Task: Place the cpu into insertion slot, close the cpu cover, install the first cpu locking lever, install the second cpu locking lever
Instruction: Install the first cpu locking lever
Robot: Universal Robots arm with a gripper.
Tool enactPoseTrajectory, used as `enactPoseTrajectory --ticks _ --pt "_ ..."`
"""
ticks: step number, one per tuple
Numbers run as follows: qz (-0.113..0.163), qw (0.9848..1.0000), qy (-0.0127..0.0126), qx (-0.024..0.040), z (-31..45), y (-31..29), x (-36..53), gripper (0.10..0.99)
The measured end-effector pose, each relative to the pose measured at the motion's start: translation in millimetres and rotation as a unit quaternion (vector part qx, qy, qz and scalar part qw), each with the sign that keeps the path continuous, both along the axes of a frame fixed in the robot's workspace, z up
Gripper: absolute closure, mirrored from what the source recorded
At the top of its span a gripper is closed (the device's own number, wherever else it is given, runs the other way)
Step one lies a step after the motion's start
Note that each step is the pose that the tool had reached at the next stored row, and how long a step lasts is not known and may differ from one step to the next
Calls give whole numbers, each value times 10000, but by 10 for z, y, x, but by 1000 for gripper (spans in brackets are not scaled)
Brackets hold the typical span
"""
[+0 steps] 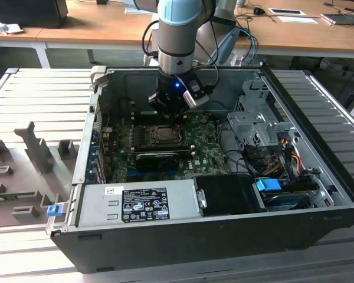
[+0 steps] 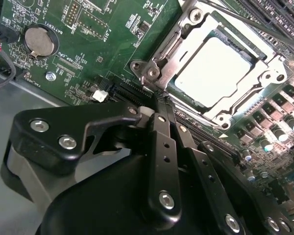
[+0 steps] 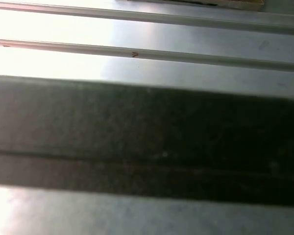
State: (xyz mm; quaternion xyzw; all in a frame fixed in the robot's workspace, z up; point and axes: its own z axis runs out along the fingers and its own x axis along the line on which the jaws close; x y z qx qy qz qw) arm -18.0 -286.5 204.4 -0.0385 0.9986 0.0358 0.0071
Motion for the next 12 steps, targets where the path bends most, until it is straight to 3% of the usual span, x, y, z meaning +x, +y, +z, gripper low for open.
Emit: enactPoseTrajectory --ticks 4,12 --pt "0 10000 0 -9 -17 0 0 980" --pt "0 10000 -1 64 -14 1 0 980"
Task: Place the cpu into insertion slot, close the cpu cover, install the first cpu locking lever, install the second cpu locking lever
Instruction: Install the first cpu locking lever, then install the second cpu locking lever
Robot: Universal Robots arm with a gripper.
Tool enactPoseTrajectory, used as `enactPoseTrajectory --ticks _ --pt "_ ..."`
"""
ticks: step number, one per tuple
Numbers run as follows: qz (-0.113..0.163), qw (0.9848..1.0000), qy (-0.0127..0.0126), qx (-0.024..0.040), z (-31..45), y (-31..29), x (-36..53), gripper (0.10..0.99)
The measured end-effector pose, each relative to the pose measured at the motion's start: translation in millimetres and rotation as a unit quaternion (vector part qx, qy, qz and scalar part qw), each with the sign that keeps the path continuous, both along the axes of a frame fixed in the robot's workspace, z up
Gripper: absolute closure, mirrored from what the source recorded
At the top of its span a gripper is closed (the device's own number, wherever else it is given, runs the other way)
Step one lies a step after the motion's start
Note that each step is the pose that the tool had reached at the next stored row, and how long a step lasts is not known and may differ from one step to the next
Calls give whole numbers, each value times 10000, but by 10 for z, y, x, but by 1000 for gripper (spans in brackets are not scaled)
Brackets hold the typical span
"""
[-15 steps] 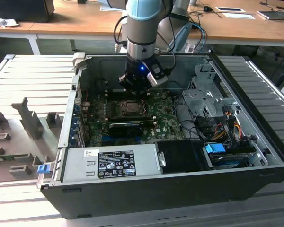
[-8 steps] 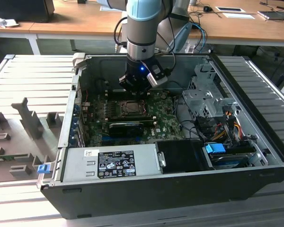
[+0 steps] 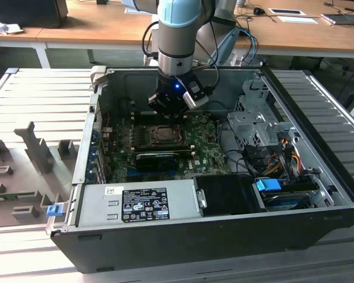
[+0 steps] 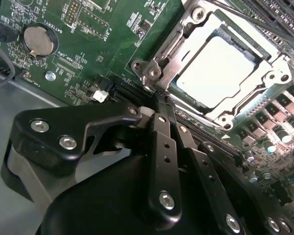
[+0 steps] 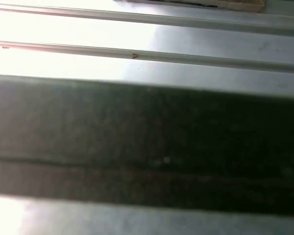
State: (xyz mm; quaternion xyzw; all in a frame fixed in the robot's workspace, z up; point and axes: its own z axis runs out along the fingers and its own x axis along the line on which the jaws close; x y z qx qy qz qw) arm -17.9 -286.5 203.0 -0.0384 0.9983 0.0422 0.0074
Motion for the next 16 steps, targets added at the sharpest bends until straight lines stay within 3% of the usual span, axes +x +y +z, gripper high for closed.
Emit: enactPoseTrajectory --ticks 4,16 --pt "2 10000 1 0 128 -5 0 980" --pt "0 10000 2 -2 128 -61 0 980"
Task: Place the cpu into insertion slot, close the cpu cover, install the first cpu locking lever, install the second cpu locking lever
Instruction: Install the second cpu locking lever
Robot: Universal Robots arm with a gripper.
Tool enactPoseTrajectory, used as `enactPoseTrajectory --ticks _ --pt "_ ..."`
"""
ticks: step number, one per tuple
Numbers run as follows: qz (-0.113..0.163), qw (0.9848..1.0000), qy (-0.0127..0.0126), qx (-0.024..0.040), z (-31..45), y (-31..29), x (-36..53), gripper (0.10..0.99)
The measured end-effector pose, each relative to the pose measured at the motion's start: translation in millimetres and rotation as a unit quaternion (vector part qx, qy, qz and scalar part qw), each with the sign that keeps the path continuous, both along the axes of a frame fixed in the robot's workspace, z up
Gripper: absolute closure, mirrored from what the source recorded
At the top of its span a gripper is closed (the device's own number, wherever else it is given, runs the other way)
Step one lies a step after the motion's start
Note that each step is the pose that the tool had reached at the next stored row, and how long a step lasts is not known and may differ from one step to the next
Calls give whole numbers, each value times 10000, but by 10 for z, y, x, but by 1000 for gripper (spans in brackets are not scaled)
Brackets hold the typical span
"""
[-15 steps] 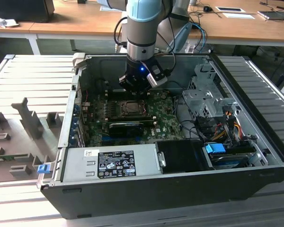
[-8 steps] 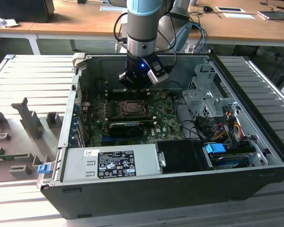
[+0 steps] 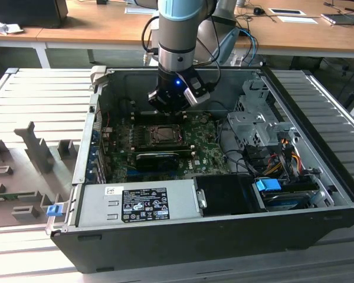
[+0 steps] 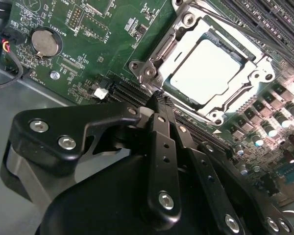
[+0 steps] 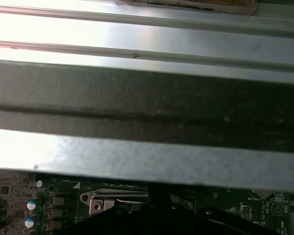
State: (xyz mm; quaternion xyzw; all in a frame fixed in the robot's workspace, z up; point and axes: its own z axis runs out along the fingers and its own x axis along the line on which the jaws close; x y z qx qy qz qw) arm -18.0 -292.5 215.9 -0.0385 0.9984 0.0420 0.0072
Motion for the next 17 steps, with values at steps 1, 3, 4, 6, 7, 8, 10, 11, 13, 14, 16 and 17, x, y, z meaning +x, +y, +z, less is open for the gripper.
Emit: enactPoseTrajectory --ticks 1,3,4,6,7,8,10,11,13,14,16,17 --pt "0 10000 1 -1 0 -4 0 980" --pt "1 10000 0 0 0 -22 0 980" --pt "0 10000 0 0 0 -31 0 980" --pt "0 10000 0 0 0 -46 0 980" --pt "0 10000 0 0 0 -51 0 980" --pt "0 10000 0 0 0 -54 0 980" --pt "-1 10000 1 -5 15 -54 0 980" --pt "0 10000 0 -8 28 -54 0 980" --pt "1 10000 0 -19 98 -54 1 980" --pt "0 10000 0 -30 126 -54 0 980" --pt "1 10000 0 -43 202 -54 1 980" --pt "1 10000 0 -46 234 -54 1 980"
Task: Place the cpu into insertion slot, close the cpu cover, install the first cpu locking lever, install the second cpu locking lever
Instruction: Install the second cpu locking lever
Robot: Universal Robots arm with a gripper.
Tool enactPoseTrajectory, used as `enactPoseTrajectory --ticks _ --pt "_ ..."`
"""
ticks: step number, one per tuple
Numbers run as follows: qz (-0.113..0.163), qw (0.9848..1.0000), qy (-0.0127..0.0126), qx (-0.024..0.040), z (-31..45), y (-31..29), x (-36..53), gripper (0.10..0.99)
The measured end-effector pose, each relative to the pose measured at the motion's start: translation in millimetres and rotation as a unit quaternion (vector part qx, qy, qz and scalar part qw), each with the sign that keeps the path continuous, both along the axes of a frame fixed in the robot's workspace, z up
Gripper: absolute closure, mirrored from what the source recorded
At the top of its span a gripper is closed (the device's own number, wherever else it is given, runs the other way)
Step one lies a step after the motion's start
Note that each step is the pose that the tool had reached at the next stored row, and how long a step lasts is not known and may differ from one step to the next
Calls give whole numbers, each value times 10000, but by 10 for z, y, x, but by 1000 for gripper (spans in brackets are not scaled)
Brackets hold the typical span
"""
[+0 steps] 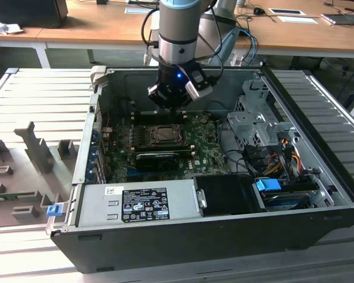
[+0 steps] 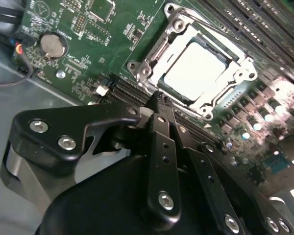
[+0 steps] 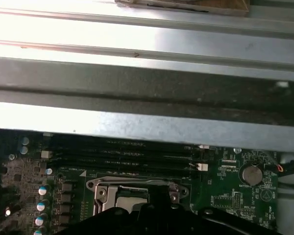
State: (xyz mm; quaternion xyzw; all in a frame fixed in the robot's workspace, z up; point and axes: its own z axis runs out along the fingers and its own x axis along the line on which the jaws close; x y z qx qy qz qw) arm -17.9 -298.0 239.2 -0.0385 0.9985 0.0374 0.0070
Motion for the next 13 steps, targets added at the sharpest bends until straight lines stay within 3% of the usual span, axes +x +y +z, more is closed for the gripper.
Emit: enactPoseTrajectory --ticks 3,7,11,13 --pt "-3 10000 -1 -2 38 -3 -1 980" --pt "-11 10000 0 -3 38 -98 0 980" --pt "-13 10000 0 -6 37 -287 0 980" --pt "-13 10000 0 -27 40 -338 -1 980"
